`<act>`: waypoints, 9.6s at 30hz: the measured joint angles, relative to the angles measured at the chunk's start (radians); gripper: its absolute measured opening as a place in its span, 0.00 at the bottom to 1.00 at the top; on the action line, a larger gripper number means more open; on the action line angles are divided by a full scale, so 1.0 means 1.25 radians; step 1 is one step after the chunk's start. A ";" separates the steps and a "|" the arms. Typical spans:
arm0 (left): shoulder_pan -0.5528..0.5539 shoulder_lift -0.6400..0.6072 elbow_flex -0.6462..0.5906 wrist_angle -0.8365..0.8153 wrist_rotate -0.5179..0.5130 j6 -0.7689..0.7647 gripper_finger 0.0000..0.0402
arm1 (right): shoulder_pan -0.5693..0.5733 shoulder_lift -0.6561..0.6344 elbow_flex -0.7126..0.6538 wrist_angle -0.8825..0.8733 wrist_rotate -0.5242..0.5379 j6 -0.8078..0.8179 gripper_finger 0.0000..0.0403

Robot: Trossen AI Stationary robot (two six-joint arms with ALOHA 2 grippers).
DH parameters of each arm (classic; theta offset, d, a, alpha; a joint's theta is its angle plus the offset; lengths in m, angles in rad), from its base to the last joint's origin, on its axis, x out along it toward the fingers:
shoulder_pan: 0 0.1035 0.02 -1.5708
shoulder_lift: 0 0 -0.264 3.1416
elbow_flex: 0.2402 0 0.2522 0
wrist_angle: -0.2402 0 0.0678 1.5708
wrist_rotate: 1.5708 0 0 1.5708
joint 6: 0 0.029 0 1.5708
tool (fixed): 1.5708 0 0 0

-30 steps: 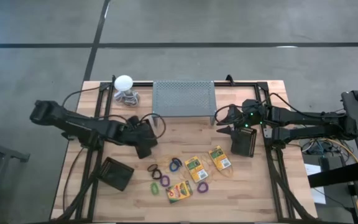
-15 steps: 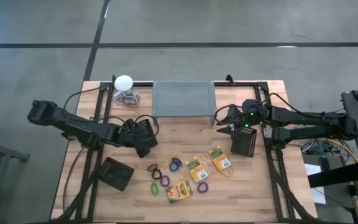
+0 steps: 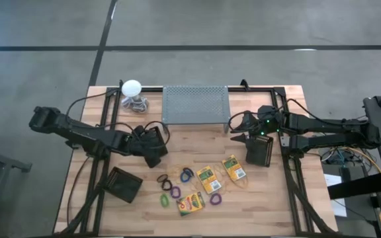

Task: Pick & Place Office Desk Supplies
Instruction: Put the black rubber band into the top left black bin, then put the yellow rubber band into the top left black bin

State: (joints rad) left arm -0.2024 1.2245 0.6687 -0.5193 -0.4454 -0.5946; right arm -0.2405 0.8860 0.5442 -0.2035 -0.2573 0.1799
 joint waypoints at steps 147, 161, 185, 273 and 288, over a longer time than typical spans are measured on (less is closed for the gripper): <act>-0.101 0.102 0.075 -0.274 -0.162 -0.476 0.03 | 0.000 0.000 0.000 0.013 0.019 0.003 0.37; -0.101 0.102 0.075 -0.272 -0.161 -0.452 0.20 | 0.000 0.000 0.000 0.013 0.019 0.003 0.37; -0.101 0.101 0.135 -0.273 -0.169 -0.382 0.35 | 0.081 0.002 0.063 -0.129 -0.067 -0.018 0.37; -0.102 0.101 0.130 -0.226 -0.179 -0.367 0.35 | 0.424 0.526 0.329 -0.204 0.210 -0.280 0.02; -0.104 -0.010 0.179 -0.362 -0.289 -0.454 0.31 | 0.385 0.547 0.391 0.345 0.484 -0.419 0.02</act>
State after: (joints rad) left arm -0.3320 1.2123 0.8929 -0.9712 -0.8063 -1.1626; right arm 0.2405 1.5697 1.0333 0.2276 0.3482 -0.3434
